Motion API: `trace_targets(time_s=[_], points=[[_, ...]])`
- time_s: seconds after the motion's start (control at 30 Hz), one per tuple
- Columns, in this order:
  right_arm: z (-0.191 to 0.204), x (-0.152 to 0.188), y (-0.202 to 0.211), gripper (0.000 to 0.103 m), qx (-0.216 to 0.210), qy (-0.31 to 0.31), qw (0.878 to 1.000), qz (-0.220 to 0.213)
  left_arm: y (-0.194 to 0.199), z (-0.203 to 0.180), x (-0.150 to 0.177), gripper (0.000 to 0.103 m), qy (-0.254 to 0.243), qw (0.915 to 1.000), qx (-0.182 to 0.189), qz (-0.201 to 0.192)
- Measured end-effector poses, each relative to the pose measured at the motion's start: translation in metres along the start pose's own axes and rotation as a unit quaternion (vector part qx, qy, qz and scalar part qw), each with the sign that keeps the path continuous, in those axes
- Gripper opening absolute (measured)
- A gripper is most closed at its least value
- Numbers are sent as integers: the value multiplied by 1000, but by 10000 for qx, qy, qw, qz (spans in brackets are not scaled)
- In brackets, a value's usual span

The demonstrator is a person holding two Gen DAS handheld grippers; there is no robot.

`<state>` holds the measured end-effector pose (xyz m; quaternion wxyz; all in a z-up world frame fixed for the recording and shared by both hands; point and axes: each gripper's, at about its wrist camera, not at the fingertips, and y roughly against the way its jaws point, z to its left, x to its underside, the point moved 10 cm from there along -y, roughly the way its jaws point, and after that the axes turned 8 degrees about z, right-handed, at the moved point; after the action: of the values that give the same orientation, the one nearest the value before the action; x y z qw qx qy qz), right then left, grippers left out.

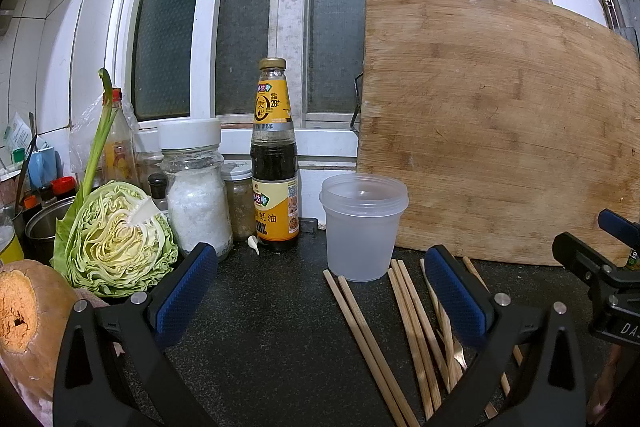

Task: Organize utensils

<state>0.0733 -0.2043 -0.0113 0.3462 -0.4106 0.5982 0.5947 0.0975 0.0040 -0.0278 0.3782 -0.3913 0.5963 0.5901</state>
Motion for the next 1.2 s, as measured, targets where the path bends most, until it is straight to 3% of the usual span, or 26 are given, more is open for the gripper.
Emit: trace_targets(time_s=[0.9,1.2], points=[[3,1,2,103,-36,25,10000,21,0,0,0,103,6,10000,-8,-2],[4,0,-2,103,-70,33,10000,40,14,9,0,103,111,9995,-235,-183]])
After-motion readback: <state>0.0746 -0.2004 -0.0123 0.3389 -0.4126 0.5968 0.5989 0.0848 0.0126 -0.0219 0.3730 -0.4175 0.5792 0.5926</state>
